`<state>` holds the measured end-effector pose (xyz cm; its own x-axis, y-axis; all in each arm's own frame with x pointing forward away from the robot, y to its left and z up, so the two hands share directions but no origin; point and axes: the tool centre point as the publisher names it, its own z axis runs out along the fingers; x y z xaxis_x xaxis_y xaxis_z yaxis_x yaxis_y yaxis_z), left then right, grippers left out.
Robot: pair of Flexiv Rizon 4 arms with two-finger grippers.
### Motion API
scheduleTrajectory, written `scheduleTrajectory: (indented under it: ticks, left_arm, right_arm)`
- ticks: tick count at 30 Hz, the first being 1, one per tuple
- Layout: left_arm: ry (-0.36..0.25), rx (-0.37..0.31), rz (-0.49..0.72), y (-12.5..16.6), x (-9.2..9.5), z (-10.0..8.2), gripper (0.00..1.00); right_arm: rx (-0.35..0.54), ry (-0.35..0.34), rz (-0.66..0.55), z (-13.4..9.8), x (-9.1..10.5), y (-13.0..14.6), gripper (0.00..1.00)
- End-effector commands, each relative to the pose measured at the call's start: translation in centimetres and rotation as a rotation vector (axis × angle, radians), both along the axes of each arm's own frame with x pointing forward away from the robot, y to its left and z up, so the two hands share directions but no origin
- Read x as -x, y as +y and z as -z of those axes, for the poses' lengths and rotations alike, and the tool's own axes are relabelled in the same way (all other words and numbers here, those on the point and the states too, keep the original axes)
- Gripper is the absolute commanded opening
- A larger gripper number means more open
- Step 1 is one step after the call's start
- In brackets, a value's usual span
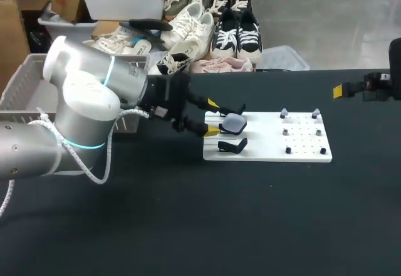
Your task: Pick up each earbud case from the left stands, insert the matching earbuds, close the lid, and place the case in the box.
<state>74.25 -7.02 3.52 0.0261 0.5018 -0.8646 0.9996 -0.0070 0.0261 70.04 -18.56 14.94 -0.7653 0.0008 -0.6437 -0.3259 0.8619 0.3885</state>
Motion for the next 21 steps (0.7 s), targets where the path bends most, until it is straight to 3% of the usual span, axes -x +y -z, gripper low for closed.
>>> scheduleTrajectory:
  ticks: [1,3,6,11,14,18,21]
  left_arm:
    - [0.023,-0.005,0.009,-0.5,-0.9,0.0,0.80]
    - [0.033,-0.003,0.011,-0.6,-1.0,0.0,0.78]
    - [0.040,-0.004,0.014,-0.8,-1.0,0.0,0.66]
    - [0.047,-0.002,0.015,-1.2,-1.0,0.2,0.64]
    - [0.051,0.001,0.012,-1.4,-1.0,0.3,0.65]
    - [0.057,0.005,0.011,-1.6,-0.8,0.4,0.80]
    - [0.061,0.005,0.011,-1.8,-0.6,0.7,0.80]
  right_arm:
    - [-0.001,0.001,-0.002,0.0,-0.1,-0.1,1.00]
    - [-0.001,0.001,-0.002,0.0,-0.1,-0.1,1.00]
    - [-0.001,0.001,-0.002,0.0,-0.1,-0.1,1.00]
    - [-0.001,0.001,-0.002,0.0,-0.1,-0.1,1.00]
    - [-0.001,0.001,-0.002,0.0,-0.1,-0.1,1.00]
    - [-0.001,0.001,-0.002,0.0,-0.1,-0.1,1.00]
    - [-0.001,0.001,-0.002,0.0,-0.1,-0.1,1.00]
